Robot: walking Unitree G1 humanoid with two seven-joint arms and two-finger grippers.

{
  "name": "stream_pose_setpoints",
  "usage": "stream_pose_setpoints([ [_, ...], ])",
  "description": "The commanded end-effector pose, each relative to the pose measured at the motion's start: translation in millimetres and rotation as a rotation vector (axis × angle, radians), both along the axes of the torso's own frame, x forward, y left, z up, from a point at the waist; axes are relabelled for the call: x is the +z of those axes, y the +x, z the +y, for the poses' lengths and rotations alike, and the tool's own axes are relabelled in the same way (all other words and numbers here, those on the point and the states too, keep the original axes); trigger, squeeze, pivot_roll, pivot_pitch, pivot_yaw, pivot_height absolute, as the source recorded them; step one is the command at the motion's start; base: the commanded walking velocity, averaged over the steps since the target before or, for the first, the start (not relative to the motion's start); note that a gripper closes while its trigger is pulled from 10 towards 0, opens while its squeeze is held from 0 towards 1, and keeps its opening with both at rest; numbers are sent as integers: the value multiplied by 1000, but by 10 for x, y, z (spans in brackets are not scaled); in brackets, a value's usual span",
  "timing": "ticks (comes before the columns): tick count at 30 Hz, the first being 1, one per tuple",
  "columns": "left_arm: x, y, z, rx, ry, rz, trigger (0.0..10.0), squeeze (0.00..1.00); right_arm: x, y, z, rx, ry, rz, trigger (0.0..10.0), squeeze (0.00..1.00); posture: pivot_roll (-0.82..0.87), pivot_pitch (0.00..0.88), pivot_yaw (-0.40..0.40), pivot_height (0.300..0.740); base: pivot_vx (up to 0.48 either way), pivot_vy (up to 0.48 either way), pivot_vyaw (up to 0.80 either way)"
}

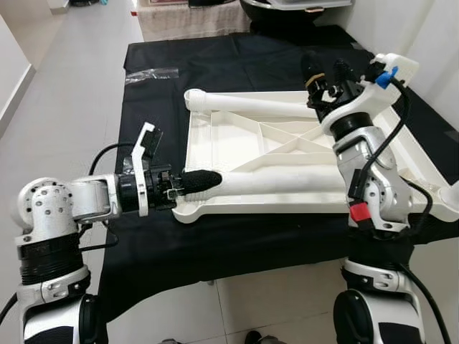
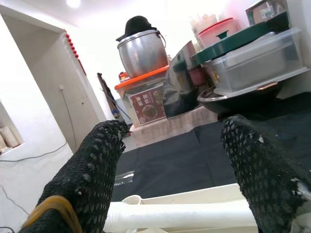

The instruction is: Building children table

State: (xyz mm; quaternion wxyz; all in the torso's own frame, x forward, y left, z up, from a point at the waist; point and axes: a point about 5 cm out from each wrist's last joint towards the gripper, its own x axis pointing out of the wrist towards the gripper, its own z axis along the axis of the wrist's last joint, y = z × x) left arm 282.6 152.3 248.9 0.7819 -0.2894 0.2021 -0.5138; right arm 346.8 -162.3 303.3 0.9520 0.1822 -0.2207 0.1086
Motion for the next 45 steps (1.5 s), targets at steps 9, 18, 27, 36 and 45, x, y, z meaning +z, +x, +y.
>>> stream_pose_setpoints([
  [9,-128,-125,237,105,-16,2,10000,0,335,-35,-92,158,341,-73,10000,0,69,118,-79,740,0,0,0],
  [18,-179,-35,365,310,-18,-86,10000,0,283,-109,30,354,365,-46,10000,0,55,120,-83,740,0,0,0],
  [27,85,117,472,561,-47,-270,10000,0,-299,-173,107,514,493,140,10000,0,60,120,-91,740,0,0,0],
  [36,268,68,387,536,-177,-384,10000,0,-591,-238,290,643,604,267,10000,0,60,124,-89,740,0,0,0],
  [45,168,-31,28,388,-248,-370,10000,0,-666,-216,409,664,670,307,10000,0,68,127,-85,740,0,0,0],
])
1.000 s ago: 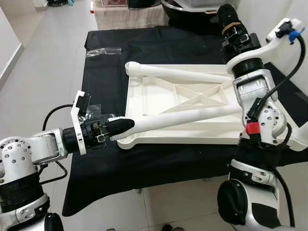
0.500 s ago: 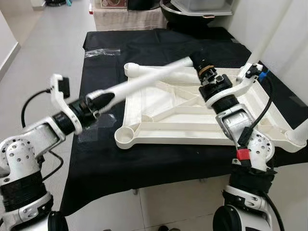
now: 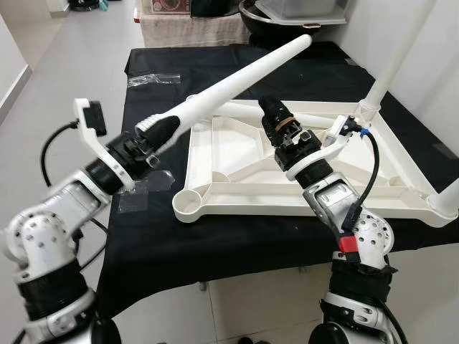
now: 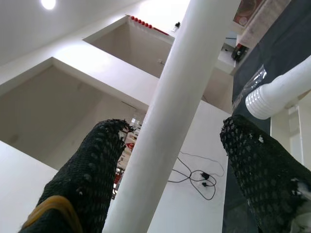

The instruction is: Building children table

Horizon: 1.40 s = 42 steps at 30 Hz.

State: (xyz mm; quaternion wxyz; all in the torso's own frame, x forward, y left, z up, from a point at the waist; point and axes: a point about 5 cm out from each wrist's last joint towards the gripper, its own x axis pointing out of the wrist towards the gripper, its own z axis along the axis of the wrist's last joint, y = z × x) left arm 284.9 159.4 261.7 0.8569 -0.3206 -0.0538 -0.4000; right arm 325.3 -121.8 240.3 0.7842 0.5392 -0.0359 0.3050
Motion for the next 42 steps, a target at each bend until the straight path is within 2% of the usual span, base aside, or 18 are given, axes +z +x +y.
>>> stream_pose_setpoints([
  [1,20,-69,-89,-54,-12,-37,10000,0,-16,8,9,11,37,21,10000,0,68,129,-84,740,0,0,0],
  [8,-132,-125,-304,-121,-36,38,10000,0,28,17,34,34,77,21,10000,0,71,127,-84,740,0,0,0],
  [15,-197,-218,-442,-187,-56,58,10000,0,40,11,54,62,82,16,10000,0,70,123,-80,740,0,0,0],
  [40,-231,-321,-549,-247,-49,77,10000,0,76,-29,130,90,83,21,10000,0,71,128,-77,740,0,0,0],
  [41,-230,-319,-548,-247,-48,78,10000,0,83,-38,136,100,86,16,3882,0,70,128,-80,740,0,0,0],
  [42,-229,-318,-547,-247,-47,79,10000,0,88,-45,140,106,87,12,3882,0,70,128,-80,740,0,0,0],
])
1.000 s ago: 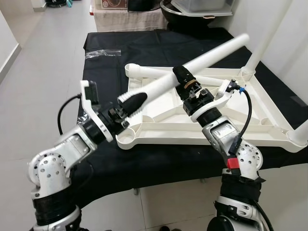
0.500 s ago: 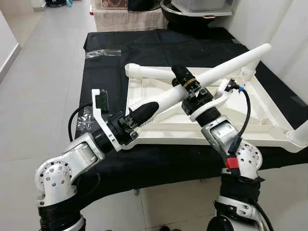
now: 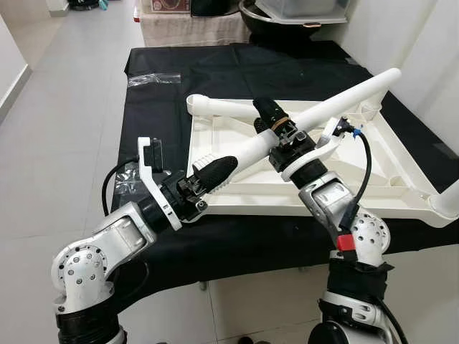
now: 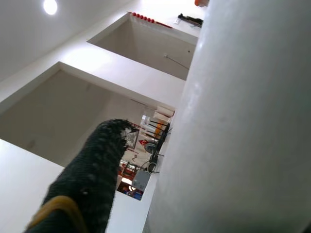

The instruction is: Building children table

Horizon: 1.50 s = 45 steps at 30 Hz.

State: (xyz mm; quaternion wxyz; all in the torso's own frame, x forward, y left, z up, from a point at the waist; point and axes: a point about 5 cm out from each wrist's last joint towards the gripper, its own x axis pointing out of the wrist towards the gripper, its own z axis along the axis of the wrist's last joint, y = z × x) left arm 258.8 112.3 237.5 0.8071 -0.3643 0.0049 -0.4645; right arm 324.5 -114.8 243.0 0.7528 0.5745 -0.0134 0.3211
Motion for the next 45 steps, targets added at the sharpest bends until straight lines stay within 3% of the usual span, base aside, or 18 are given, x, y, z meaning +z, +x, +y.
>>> stream_pose_setpoints([
  [1,15,-55,-75,-54,-1,-9,10000,0,66,-46,72,41,22,-30,0,0,70,128,-79,740,0,0,0],
  [14,-27,-50,-58,-55,7,12,10000,0,79,-94,100,71,24,-50,0,0,63,130,-73,740,0,0,0],
  [20,-126,-54,-87,-112,63,100,10000,0,56,-100,95,73,16,-45,0,0,67,123,-75,740,0,0,0],
  [34,-146,-70,-72,-141,78,110,10000,0,77,-105,82,74,12,-65,0,0,70,117,-72,740,0,0,0],
  [35,-144,-76,-73,-144,82,110,10000,1000,84,-106,84,76,11,-69,0,0,69,115,-72,740,0,0,0],
  [37,-142,-84,-75,-155,83,109,10000,1000,101,-123,98,92,11,-83,0,0,70,117,-73,740,0,0,0],
  [38,-139,-91,-76,-163,89,104,10000,1000,115,-136,112,104,10,-93,3294,0,70,121,-72,740,0,0,0],
  [39,-139,-91,-76,-163,89,104,10000,1000,115,-136,112,104,10,-93,3294,0,70,121,-72,740,0,0,0],
  [40,-136,-94,-77,-167,94,102,10000,910,127,-147,124,113,4,-102,10000,0,69,128,-73,740,0,0,0],
  [41,-135,-95,-78,-169,96,101,10000,910,134,-152,131,117,0,-107,10000,0,69,128,-73,740,0,0,0],
  [42,-134,-94,-78,-169,97,101,10000,67,137,-153,133,116,-5,-109,10000,0,69,128,-73,740,0,0,0],
  [45,-134,-97,-80,-169,98,99,10000,0,138,-155,132,115,-5,-110,10000,0,70,125,-76,740,0,0,0],
])
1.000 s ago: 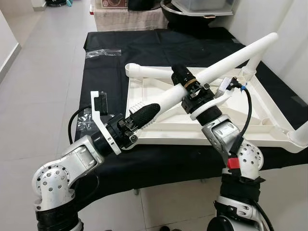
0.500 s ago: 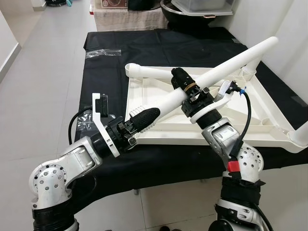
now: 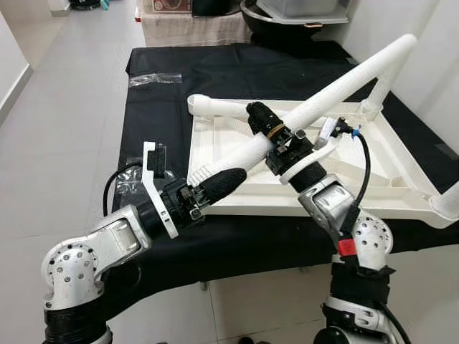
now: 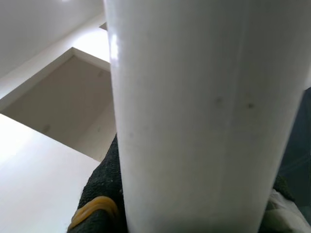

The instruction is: Building children table

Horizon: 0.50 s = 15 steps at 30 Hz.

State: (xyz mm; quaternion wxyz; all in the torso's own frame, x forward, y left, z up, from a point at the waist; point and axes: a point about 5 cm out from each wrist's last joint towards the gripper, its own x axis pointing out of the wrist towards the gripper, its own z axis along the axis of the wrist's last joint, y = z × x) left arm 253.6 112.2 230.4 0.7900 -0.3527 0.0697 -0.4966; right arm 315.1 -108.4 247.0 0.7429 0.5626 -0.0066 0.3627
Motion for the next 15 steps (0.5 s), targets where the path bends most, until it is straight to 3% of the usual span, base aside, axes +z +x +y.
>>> stream_pose_setpoints([
  [1,-63,-44,-79,-55,32,28,10000,0,97,-60,68,39,8,-64,10000,0,70,125,-76,740,0,0,0],
  [15,-90,-31,-86,-31,76,29,10000,0,118,-97,111,62,-8,-90,10000,0,69,128,-80,740,0,0,0],
])
